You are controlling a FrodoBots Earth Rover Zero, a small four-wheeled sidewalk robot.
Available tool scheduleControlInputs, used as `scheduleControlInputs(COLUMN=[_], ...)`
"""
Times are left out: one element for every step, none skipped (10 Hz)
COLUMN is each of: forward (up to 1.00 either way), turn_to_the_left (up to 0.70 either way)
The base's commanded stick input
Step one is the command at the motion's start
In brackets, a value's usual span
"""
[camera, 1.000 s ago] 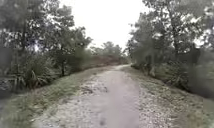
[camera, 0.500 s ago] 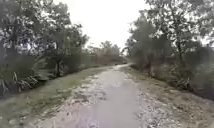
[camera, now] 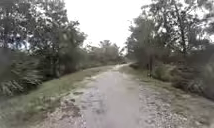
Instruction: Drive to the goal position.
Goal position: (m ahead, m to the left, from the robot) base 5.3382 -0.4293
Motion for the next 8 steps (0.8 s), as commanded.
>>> scheduleControlInputs(forward=[0.7,0.7,0.7,0.7,0.7,0.7,0.7,0.7], turn_to_the_left=[0.0,0.0,0.0,0.0,0.0,0.0,0.0,0.0])
